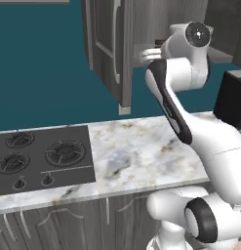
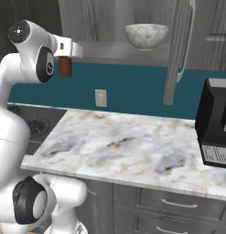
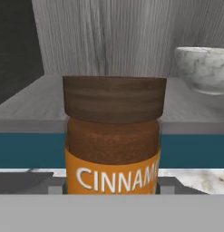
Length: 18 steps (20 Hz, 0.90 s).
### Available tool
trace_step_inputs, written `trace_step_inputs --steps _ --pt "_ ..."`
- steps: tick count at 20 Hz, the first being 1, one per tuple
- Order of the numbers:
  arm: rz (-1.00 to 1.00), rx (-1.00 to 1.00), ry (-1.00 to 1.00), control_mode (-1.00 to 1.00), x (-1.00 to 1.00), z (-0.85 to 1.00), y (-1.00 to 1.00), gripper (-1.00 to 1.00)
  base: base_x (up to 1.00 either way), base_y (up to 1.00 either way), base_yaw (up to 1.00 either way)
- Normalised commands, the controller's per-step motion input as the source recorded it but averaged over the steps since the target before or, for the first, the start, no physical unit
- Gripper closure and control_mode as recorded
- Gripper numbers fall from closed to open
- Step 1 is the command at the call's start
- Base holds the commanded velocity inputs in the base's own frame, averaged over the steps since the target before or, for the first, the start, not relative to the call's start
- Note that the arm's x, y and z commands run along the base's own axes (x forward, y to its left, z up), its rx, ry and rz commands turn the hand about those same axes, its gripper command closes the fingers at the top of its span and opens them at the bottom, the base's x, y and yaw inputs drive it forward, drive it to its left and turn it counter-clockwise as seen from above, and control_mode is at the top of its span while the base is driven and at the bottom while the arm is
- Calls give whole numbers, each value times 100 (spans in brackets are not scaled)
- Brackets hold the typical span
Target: Take the cinnamon bottle from the cabinet and place it on the dining table, next to the plate with the cupcake. Then take the chocolate from the dining counter and place it on the cupcake plate.
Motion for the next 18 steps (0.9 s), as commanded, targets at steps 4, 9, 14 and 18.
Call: trace_step_inputs --steps 4,9,14,18 --pt "17 0 -13 -100 -100 -12 -7 100 0 0 0" --pt "12 0 -3 -100 -91 -3 -4 100 0 0 0" --pt "5 0 1 100 -52 -3 4 100 -11 1 0" --pt "0 0 0 100 0 0 0 100 -97 1 0"
